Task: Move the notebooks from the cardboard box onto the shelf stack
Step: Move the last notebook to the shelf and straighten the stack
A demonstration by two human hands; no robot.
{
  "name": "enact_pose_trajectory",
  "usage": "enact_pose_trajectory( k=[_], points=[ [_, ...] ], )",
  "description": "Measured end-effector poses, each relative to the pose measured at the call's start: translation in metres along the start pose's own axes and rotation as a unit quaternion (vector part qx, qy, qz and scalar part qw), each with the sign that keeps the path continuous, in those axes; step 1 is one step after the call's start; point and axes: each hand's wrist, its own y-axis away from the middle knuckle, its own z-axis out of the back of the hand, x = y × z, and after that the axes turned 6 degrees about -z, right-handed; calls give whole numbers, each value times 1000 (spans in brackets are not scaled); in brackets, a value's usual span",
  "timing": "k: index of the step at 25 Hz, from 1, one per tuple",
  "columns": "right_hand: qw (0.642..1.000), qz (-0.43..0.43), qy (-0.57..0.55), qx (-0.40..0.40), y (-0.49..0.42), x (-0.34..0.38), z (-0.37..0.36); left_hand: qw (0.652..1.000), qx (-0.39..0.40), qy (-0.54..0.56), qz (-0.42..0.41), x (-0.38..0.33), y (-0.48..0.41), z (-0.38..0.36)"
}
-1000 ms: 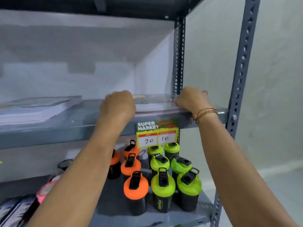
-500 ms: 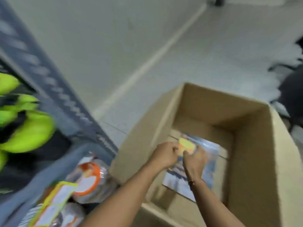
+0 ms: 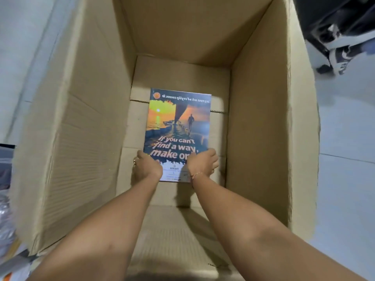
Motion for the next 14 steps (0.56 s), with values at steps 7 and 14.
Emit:
enact_pose_trajectory(
  k=[7,14],
  points=[
    [991,-48,-123,-18,33,32,38,988,-53,-82,-119,-8,27,70],
    [878,289,-359,-131,187,77,126,867,-360,106,-329,21,161,222]
  ],
)
